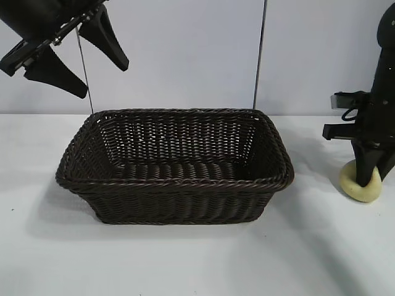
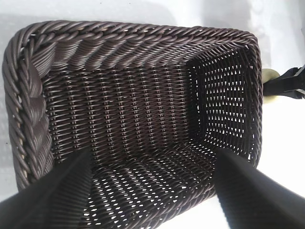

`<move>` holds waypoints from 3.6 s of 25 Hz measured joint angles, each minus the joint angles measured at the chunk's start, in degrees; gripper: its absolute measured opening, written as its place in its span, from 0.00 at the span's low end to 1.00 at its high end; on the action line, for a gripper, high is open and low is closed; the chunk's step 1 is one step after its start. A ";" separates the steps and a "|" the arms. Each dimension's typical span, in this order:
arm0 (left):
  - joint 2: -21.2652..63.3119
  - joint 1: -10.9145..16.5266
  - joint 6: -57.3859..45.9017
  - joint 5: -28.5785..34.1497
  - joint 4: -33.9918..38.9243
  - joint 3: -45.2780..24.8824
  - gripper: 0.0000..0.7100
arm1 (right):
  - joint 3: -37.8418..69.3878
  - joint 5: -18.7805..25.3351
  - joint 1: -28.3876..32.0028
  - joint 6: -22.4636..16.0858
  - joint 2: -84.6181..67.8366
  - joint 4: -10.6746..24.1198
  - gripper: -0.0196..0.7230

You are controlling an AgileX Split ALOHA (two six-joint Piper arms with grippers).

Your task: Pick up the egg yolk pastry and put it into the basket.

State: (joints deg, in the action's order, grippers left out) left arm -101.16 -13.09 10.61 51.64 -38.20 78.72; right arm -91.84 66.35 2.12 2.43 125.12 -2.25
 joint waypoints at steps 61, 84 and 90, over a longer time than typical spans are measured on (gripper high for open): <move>0.00 0.00 0.00 0.51 0.00 0.00 0.74 | -11.87 0.68 -29.28 1.93 -3.66 -10.37 0.38; 0.00 0.00 0.00 0.51 0.04 0.00 0.74 | -13.39 4.23 -17.43 3.65 -13.54 -10.53 0.71; 0.00 0.00 0.00 0.56 0.04 0.00 0.74 | -13.39 4.30 -14.87 3.88 -14.65 -10.35 0.71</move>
State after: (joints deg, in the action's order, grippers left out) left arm -101.16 -13.09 10.61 52.19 -38.16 78.72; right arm -105.24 70.65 -12.74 6.31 110.47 -12.60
